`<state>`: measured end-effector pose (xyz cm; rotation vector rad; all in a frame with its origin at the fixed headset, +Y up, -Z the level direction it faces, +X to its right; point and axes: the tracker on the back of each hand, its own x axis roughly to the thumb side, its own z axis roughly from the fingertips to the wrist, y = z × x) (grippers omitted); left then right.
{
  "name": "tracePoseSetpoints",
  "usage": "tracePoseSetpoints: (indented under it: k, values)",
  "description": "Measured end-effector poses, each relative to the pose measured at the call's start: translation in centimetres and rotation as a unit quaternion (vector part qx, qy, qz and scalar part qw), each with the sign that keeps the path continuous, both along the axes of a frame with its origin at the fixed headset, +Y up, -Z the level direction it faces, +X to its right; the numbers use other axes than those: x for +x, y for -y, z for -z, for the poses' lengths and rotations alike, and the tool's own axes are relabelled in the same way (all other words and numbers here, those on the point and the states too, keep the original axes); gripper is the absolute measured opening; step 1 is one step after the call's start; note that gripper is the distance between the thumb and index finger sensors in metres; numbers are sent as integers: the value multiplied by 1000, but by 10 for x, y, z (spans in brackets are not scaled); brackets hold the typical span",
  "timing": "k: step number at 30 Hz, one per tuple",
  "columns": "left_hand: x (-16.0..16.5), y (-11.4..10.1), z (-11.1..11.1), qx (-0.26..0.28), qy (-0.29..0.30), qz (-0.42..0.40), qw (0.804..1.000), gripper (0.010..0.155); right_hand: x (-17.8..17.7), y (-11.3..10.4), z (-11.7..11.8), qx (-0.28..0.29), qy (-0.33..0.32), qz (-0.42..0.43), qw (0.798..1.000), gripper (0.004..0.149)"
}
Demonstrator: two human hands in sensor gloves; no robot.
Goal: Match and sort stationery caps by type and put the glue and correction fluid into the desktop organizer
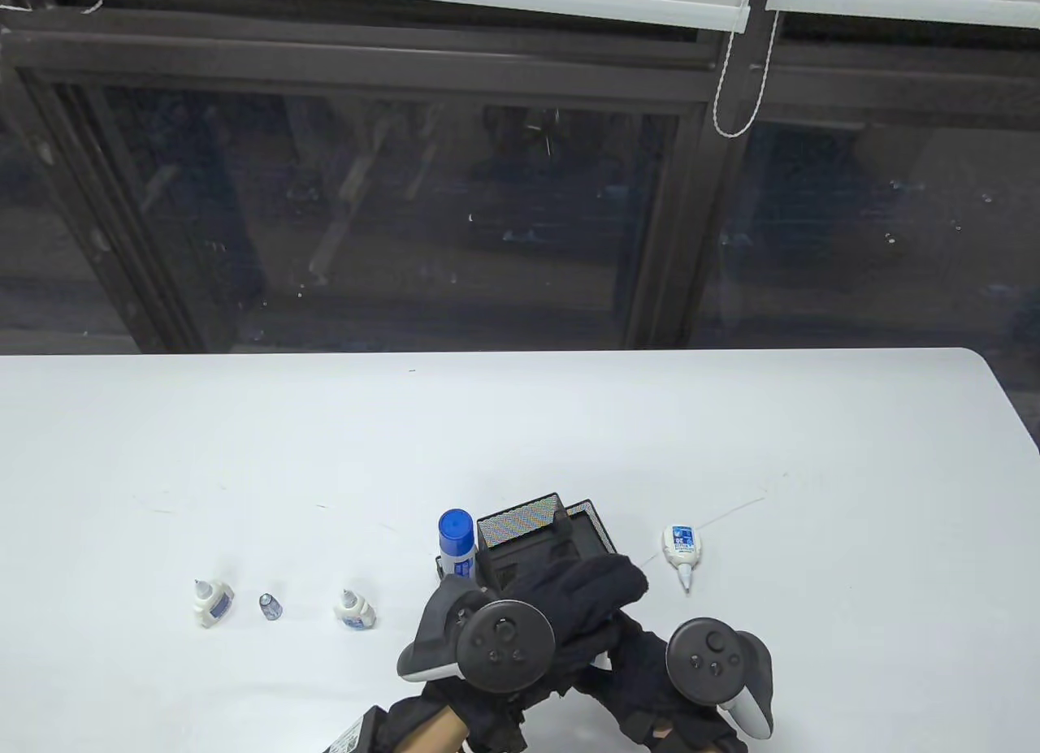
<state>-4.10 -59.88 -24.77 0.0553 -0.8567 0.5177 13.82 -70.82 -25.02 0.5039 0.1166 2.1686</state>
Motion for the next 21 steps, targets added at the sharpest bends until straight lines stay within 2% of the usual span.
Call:
tracePoseSetpoints:
  k: [2, 3, 5, 7, 9, 10, 12, 14, 15, 16, 17, 18, 20, 21]
  values:
    - [-2, 0, -2, 31, -59, -22, 998, 70, 0, -1, -1, 3, 1, 5, 1000, 70]
    - [-4, 0, -4, 70, -96, -37, 992, 74, 0, -1, -1, 7, 4, 8, 1000, 70]
    - [-4, -1, -7, 93, -125, -37, 987, 72, 1, -2, -1, 7, 6, 11, 1000, 70]
    - [-2, -4, -8, 71, -84, -8, 994, 63, 2, -1, -1, 9, 7, 6, 1000, 70]
    - [1, -5, -8, 52, -5, 24, 998, 60, 2, -1, -1, 9, 7, 10, 1000, 70]
    - [2, -5, -8, 50, 6, 31, 998, 60, 2, -1, -1, 8, 5, 11, 1000, 70]
    - [2, -1, -10, 53, -43, 36, 997, 66, 2, -1, 0, 8, 5, 11, 1000, 70]
    - [3, 1, -12, 107, -99, 30, 989, 83, 2, -1, 0, 11, 6, 12, 1000, 70]
    - [3, 2, -12, 125, -127, 27, 984, 83, 2, -1, -1, 12, 7, 12, 1000, 70]
    - [3, 2, -13, 128, -131, 26, 983, 78, 2, -1, 0, 14, 8, 12, 1000, 70]
    - [4, 1, -13, 125, -119, 24, 985, 71, 3, -1, -1, 15, 10, 10, 1000, 70]
    - [5, 0, -13, 103, -83, 38, 990, 68, 3, -1, 0, 17, 12, 5, 1000, 70]
    - [8, -1, -12, 61, -6, 75, 995, 68, 3, 0, 0, 17, 13, 6, 1000, 70]
    - [7, 0, -13, 60, -23, 73, 995, 71, 4, 0, 0, 16, 13, 7, 1000, 70]
